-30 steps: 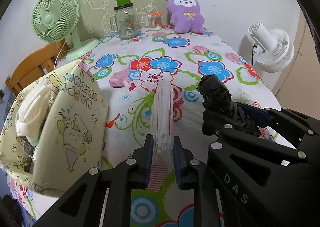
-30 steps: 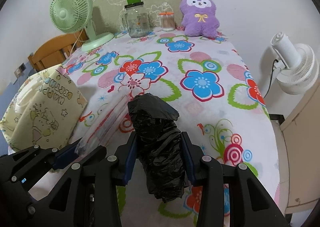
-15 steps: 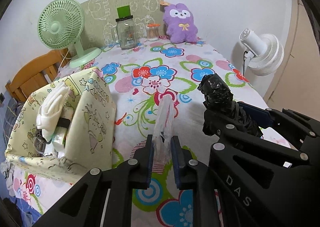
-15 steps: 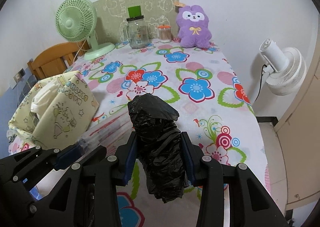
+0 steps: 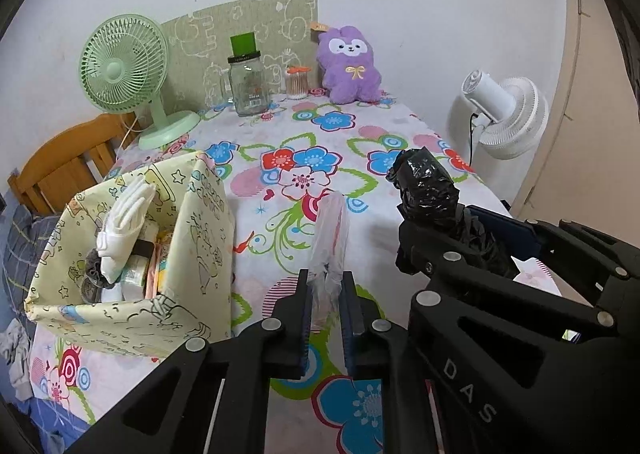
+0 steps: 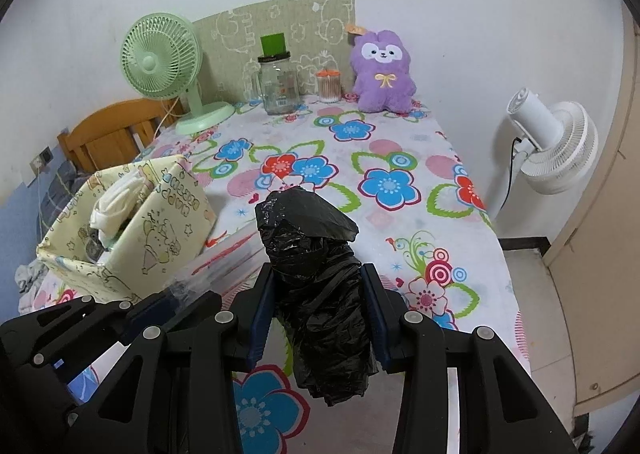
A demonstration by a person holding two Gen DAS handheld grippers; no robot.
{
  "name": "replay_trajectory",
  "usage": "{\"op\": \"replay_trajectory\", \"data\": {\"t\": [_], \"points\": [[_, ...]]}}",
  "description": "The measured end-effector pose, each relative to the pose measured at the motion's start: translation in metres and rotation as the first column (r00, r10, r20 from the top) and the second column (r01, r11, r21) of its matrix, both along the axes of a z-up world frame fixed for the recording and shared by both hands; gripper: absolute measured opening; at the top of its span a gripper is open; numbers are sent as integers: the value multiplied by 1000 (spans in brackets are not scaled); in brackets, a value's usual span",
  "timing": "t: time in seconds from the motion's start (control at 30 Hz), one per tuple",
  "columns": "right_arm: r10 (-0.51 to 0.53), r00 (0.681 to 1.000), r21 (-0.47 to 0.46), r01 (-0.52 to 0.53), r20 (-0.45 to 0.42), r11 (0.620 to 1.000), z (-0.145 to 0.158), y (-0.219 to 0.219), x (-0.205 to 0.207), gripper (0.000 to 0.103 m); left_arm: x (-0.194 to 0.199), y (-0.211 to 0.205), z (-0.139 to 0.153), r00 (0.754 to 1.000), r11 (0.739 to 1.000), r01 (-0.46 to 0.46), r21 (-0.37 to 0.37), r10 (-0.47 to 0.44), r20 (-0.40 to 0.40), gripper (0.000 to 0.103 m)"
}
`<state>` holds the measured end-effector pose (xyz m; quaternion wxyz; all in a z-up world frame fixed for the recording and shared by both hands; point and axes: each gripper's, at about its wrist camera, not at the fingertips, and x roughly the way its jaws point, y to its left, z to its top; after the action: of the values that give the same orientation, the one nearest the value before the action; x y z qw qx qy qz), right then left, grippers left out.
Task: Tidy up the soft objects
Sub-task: 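Lift and carry the straw bag and black bundle over the paper box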
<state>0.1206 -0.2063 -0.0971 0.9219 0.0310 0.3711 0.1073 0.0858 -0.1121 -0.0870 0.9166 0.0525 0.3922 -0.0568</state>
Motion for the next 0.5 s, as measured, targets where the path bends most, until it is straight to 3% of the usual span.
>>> {"op": "replay_trajectory", "data": {"t": [0.5], "points": [[-15,998,4,14,64,1000,41,7,-21,45,-19,11,42,996,1000,18,-5,-18,85,10]]}}
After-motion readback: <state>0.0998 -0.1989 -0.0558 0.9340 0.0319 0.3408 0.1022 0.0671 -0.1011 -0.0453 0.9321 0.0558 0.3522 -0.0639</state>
